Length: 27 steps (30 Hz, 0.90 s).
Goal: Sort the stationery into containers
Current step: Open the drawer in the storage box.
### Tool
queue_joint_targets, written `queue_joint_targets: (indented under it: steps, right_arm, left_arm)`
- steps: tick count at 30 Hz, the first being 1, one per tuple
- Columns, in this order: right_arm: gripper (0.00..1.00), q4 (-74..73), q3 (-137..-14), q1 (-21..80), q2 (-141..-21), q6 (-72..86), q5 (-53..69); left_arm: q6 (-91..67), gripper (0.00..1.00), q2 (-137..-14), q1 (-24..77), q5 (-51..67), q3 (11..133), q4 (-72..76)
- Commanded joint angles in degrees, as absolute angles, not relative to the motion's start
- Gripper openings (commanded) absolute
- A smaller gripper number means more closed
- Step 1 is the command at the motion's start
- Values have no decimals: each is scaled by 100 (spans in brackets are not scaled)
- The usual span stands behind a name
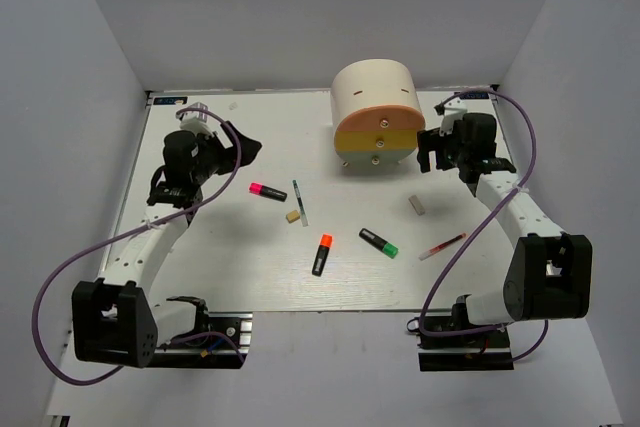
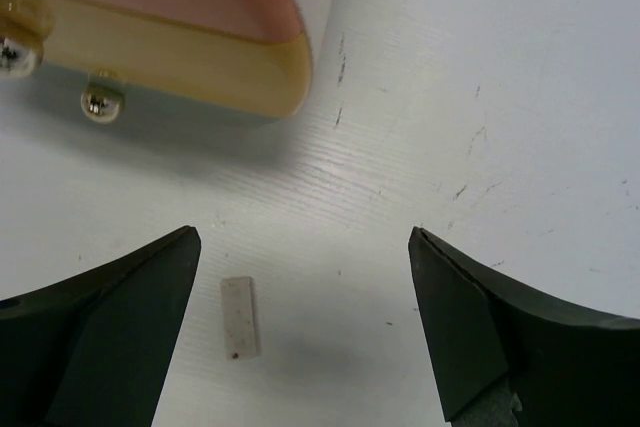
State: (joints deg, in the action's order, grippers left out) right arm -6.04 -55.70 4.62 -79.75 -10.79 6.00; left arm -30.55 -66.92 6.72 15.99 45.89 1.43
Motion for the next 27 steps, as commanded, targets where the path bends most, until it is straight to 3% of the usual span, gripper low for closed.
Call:
queue_joint_targets:
  steps: [1,6,11,15,16,17,18,20,21,22,23,26,27]
  right_arm:
    - [90,-1079,-5801,440,-7849,-1774,1028]
    - [90,-1836,-6300,466,-8252,-2258,985]
    - [90,-2417,-6583,448,-8402,-2575,1361]
    - [88,-2364,-6653,422,-8359,-2233,2237]
    - [73,-2373,-6662,431,-8341,-2250,2441]
    - [59,-2156,-6610,431,-8271,-2154,2905]
    - [41,-2032,-6548,431,-8210,-1866,3370]
    - [18,-1437,-6276,466,-8000,-1206,3734]
    - [18,-1059,-6232,483,-7946,-1039,3883]
    - [20,-837,-6049,483,-7928,-332,4181]
    - [31,-365,-6003,492,-7867,-64,4227]
    - [43,535,-5967,483,-7989,1237,4263]
    - [52,710,-6063,510,-8111,1605,4306]
  left_arm:
    - [-3251,100,-6828,677,1793,4729,80]
    - [-3252,100,-7039,677,1846,4843,-201]
    - [-3252,91,-7040,677,1960,4843,-202]
    - [-3252,72,-7162,677,2311,4772,-27]
    - [-3252,61,-7267,677,2381,4772,-26]
    - [-3252,56,-7329,677,2434,4772,-26]
    - [-3252,53,-7391,677,2513,4772,-26]
    - [-3252,50,-7523,677,2566,4843,-26]
    - [-3252,50,-7523,677,2566,4843,-26]
    - [-3252,59,-7523,677,2566,4843,-26]
    - [-3252,63,-7523,677,2566,4843,-26]
    - [-3252,76,-7523,729,2496,4843,-26]
    - [-3252,77,-7523,729,2496,4773,-26]
